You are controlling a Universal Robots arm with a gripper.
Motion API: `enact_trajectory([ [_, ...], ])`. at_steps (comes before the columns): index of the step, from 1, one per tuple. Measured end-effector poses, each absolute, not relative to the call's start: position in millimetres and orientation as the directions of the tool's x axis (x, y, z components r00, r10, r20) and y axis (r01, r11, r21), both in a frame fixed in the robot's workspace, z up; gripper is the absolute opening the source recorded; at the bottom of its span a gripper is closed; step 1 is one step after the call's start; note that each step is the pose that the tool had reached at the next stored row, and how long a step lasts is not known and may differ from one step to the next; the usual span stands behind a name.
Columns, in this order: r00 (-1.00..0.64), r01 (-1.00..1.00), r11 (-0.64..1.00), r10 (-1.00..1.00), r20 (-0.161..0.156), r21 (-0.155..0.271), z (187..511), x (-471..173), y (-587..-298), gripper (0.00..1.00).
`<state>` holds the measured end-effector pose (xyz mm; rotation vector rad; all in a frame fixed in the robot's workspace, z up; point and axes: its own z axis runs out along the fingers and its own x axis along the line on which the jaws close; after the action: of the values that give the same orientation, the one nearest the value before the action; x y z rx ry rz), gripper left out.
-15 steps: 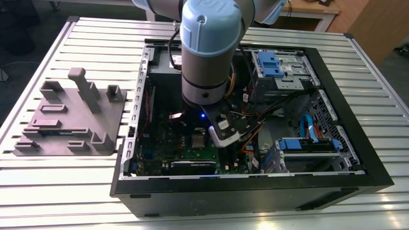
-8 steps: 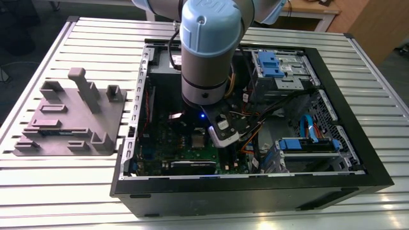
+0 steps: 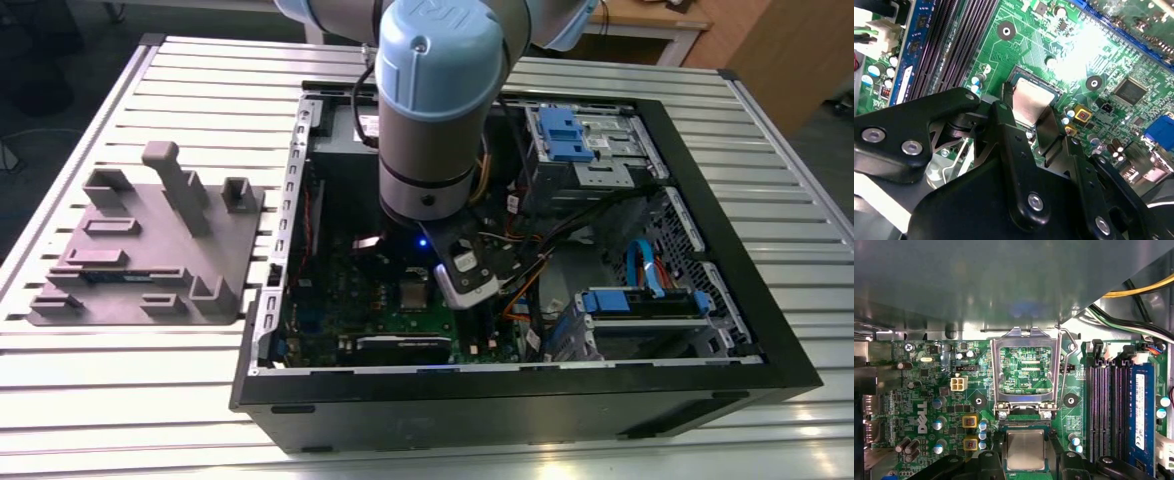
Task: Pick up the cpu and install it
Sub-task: 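Place the cpu into insertion slot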
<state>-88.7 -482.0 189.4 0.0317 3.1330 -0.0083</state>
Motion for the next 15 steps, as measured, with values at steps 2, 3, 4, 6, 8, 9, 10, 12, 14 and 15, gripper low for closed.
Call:
enact_trajectory([
  [2,-1.000,0.020,1.000,0.020,-0.009,-0.005,189.1,-88.7,-482.0,0.44],
  [3,-1.000,0.020,1.000,0.020,-0.009,-0.005,189.0,-88.7,-482.0,0.44],
  [4,-1.000,0.020,1.000,0.020,-0.009,-0.005,188.9,-88.7,-481.9,0.44],
  [6,-1.000,0.020,1.000,0.020,-0.009,-0.005,188.9,-88.7,-482.0,0.44],
  [8,-1.000,0.020,1.000,0.020,-0.009,-0.005,188.9,-88.7,-481.9,0.44],
  [9,-1.000,0.020,1.000,0.020,-0.009,-0.005,188.8,-88.6,-481.9,0.44],
  [10,-1.000,0.020,1.000,0.020,-0.009,-0.005,188.8,-88.6,-481.9,0.44],
  [12,-1.000,0.020,1.000,0.020,-0.009,-0.005,188.8,-88.6,-481.9,0.44],
  [14,-1.000,0.020,1.000,0.020,-0.009,-0.005,188.7,-88.7,-481.9,0.44],
  [15,-1.000,0.020,1.000,0.020,-0.009,-0.005,188.6,-88.7,-482.0,0.44],
])
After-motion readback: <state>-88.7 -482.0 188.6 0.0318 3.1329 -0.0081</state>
